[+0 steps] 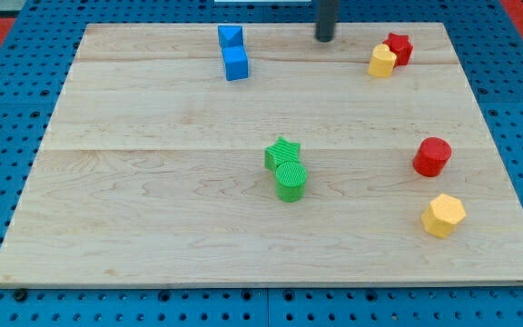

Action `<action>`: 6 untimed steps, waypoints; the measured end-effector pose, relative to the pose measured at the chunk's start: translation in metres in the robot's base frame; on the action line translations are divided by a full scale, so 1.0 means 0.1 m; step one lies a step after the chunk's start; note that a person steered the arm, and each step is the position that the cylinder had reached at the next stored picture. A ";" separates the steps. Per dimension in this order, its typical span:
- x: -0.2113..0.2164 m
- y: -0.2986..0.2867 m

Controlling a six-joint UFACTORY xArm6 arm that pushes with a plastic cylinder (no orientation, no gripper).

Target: Slightly push the red star into the yellow heart

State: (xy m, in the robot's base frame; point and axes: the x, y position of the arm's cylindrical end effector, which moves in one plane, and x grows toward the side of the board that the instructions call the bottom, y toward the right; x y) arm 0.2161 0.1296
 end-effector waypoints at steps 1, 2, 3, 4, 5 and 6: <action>0.02 0.22; 0.01 0.90; 0.28 1.06; 0.73 0.65; 0.66 0.74; 0.32 0.92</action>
